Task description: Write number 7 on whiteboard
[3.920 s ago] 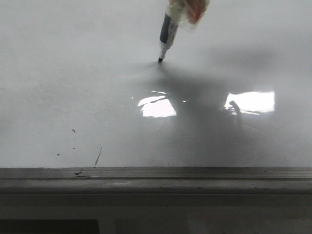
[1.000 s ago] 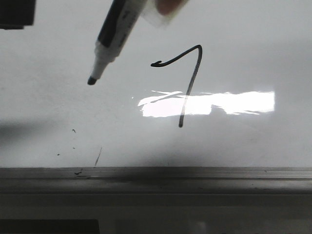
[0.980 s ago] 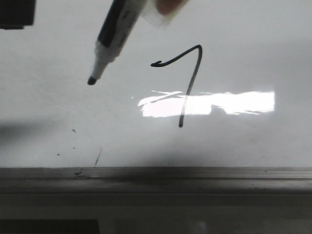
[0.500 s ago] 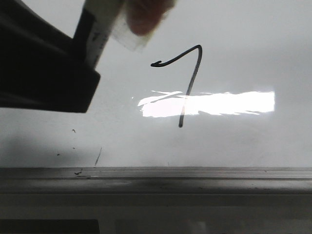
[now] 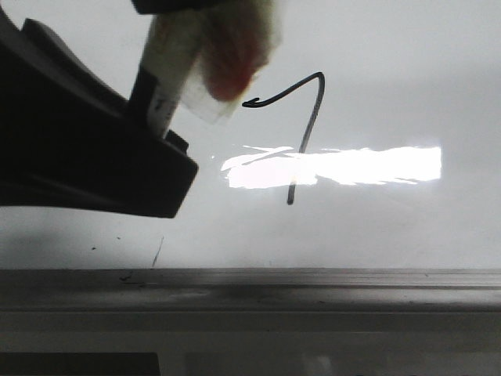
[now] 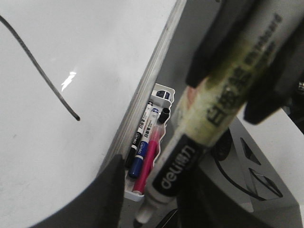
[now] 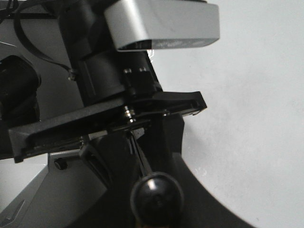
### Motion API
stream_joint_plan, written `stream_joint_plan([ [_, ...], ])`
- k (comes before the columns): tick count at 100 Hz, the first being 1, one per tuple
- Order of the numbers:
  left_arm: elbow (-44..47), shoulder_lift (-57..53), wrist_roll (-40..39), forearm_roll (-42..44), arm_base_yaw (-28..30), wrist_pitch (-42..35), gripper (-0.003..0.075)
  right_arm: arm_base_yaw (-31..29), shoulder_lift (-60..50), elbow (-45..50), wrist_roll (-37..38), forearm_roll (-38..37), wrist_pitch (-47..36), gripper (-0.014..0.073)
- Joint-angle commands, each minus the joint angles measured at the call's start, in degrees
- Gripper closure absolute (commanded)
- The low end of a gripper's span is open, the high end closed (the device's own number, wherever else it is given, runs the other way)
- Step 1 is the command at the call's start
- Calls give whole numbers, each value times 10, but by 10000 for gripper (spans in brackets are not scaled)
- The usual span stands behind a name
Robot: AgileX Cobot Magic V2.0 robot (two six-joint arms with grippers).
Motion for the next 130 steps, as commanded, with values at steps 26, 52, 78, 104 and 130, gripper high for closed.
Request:
stream_joint_plan([
  [26, -22, -6, -1, -57, 1, -7, 741, 0, 4, -16, 1, 1, 46, 665],
  [52, -22, -6, -1, -57, 1, -6, 741, 0, 20, -16, 1, 1, 50, 482],
  [78, -22, -6, -7, -101, 1, -7, 741, 0, -11, -16, 1, 8, -41, 139],
  [104, -14, -6, -87, -124, 1, -104, 741, 0, -76, -16, 1, 48, -117, 147],
  [130, 1, -6, -144, -173, -13, -239, 741, 0, -137, -11, 1, 85, -196, 557],
])
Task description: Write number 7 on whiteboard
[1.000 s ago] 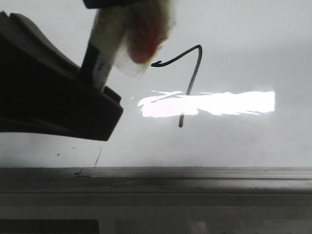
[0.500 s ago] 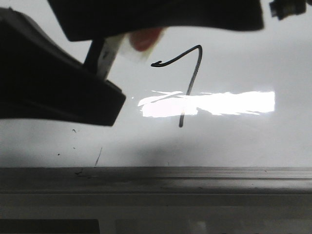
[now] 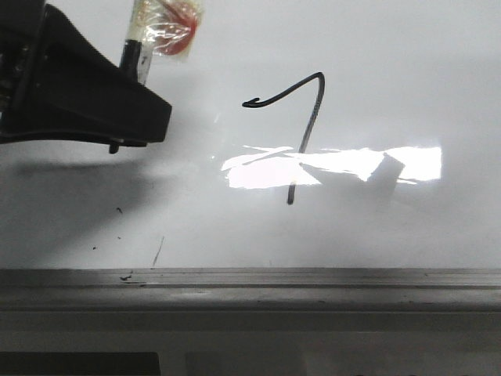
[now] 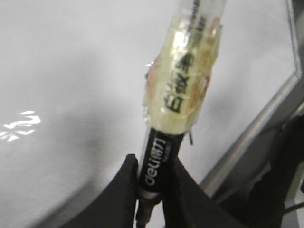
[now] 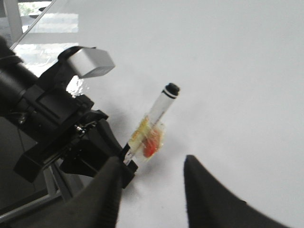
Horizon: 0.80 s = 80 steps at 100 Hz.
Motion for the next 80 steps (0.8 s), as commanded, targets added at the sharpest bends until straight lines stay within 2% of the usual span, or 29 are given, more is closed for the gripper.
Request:
stream_joint_plan([
  [1, -14, -8, -17, -32, -14, -47, 741, 1, -21, -12, -4, 13, -17, 574],
  [5, -14, -8, -33, -35, -28, -79, 741, 1, -27, -10, -4, 13, -25, 668],
  [18, -14, -5, -54, -58, -85, -202, 741, 1, -41, -6, -4, 13, -63, 660],
  [31, -14, -5, -54, -99, -139, -284, 741, 1, -44, -6, -4, 13, -86, 660],
  [43, -14, 2, -54, -146, -170, -315, 741, 1, -44, -6, -4, 13, -87, 660],
  [80, -15, 67, -128, -145, -187, -384, 741, 1, -44, -6, -4, 13, -87, 660],
])
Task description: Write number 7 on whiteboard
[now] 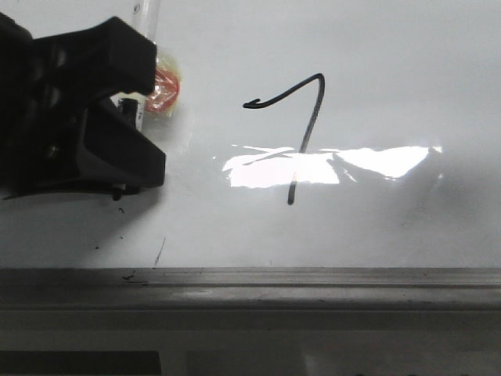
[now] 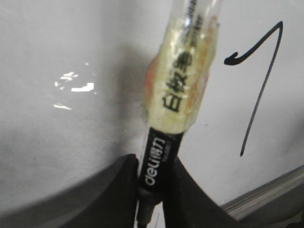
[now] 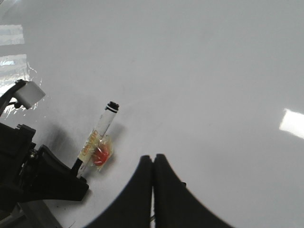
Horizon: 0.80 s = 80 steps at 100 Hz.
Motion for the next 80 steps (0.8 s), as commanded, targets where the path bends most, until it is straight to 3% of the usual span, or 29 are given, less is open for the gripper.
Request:
stream_joint_plan([
  [1, -8, 20, -19, -23, 3, -74, 741, 1, -3, -14, -3, 1, 11, 660],
  [80, -9, 85, -37, 11, 8, -169, 741, 1, -3, -14, -3, 1, 19, 660],
])
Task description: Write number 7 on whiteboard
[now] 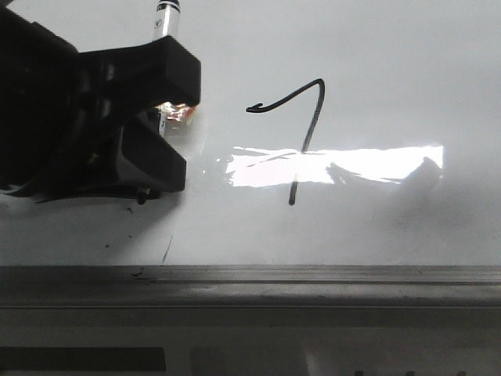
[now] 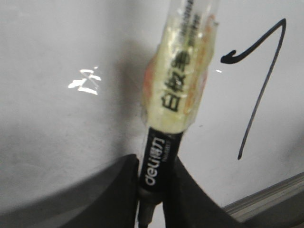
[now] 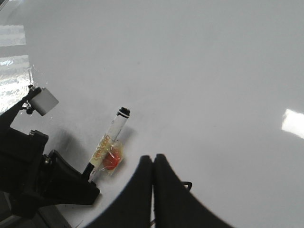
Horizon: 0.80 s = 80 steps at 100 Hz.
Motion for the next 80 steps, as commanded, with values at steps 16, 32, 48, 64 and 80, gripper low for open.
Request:
stream_joint_plan([
  [16, 7, 44, -2, -5, 16, -143, 741, 1, -3, -14, -3, 1, 19, 660],
  [32, 7, 44, -2, -5, 16, -157, 740, 1, -3, -14, -3, 1, 19, 660],
  [48, 7, 44, -2, -5, 16, -164, 652, 1, -3, -14, -3, 1, 26, 660],
  [64, 7, 44, -2, -5, 16, -167, 463, 1, -3, -14, -3, 1, 30, 660],
  [80, 7, 44, -2, -5, 16, -170, 431, 1, -3, -14, -3, 1, 31, 660],
])
